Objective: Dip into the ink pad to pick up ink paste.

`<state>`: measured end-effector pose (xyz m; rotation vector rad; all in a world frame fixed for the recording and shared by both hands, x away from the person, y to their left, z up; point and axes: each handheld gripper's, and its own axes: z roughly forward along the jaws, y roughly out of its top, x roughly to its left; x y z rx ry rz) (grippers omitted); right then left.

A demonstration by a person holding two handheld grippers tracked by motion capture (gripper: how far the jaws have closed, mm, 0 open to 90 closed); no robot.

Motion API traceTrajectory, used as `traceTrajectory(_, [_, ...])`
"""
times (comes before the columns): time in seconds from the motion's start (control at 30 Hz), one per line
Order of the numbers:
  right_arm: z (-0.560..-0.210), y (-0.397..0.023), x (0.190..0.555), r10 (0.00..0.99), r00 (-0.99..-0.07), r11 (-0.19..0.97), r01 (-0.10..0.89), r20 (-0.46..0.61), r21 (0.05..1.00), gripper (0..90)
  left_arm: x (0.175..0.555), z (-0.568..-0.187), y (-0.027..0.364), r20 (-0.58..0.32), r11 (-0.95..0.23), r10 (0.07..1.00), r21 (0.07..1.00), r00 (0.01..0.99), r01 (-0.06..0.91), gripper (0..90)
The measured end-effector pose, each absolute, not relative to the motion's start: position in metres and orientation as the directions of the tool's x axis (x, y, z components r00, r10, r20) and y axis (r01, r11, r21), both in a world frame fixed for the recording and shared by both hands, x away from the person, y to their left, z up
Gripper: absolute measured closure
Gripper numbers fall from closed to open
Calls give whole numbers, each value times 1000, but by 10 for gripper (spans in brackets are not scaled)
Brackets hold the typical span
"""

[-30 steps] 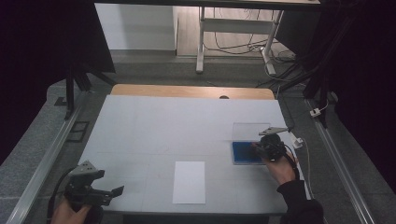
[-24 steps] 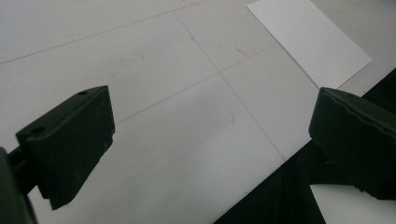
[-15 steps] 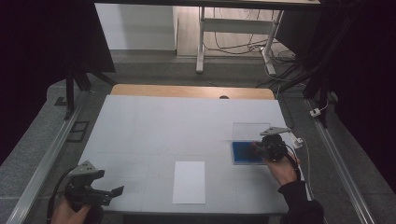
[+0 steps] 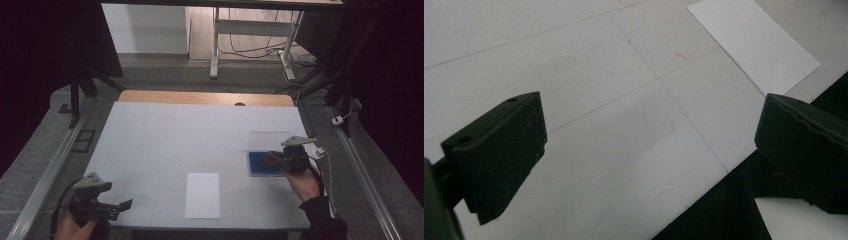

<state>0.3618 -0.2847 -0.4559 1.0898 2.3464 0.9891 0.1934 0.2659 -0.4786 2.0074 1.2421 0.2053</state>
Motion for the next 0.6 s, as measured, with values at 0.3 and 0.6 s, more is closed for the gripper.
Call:
traceTrajectory(0.3, [-449, -281, 352, 745, -667, 459, 490, -21, 741, 797, 193, -479, 266, -240, -245, 822, 669, 516, 702, 11])
traceTrajectory(0.6, [-445, -272, 344, 714, -700, 466, 464, -9, 753, 797, 193, -479, 266, -239, -247, 821, 669, 518, 701, 12])
